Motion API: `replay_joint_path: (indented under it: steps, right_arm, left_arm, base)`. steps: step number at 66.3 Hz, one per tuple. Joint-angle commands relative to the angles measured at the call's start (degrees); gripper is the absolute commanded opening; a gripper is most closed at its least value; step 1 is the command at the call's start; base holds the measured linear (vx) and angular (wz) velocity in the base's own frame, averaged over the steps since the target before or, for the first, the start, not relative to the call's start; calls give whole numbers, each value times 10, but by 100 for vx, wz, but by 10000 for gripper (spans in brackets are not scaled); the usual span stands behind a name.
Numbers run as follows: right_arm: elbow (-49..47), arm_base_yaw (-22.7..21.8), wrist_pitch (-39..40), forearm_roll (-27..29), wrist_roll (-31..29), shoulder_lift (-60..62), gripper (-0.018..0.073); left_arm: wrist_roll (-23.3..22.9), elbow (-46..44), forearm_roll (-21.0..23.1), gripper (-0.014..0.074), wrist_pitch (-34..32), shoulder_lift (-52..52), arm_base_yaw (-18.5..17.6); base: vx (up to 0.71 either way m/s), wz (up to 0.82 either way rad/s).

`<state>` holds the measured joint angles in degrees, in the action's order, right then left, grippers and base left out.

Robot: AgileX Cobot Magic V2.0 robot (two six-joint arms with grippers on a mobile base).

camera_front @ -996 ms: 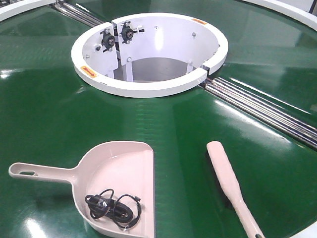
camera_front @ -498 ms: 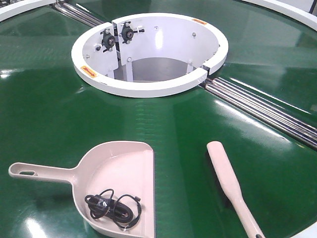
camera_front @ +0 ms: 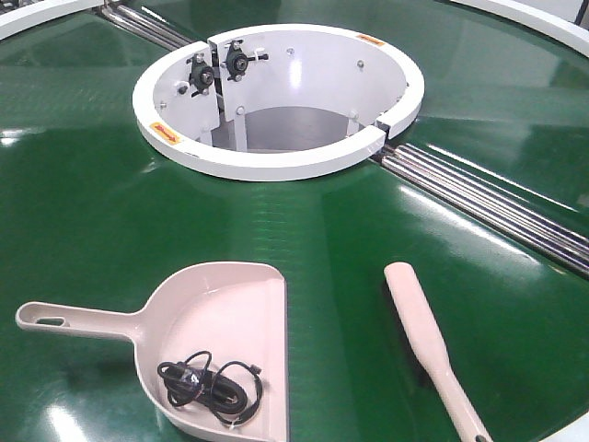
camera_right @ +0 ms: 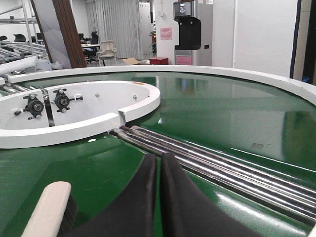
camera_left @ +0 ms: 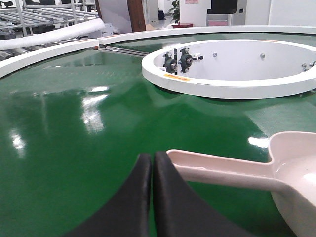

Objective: Clean and inspect green conveyor with broom and dustpan

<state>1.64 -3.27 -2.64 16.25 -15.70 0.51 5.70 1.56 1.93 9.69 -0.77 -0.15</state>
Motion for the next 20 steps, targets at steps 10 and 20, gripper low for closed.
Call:
replay_joint_path:
  steps: [10, 20]
  right_arm:
    - [7, -3, 43, -5, -5, 6, -5]
    - [7, -3, 43, -5, -5, 6, -5]
  left_arm:
    - [-5, 13, 5, -23, -42, -7, 0]
    - [-5, 13, 5, -23, -42, -7, 0]
  base:
    - [0, 0]
    - [0, 0]
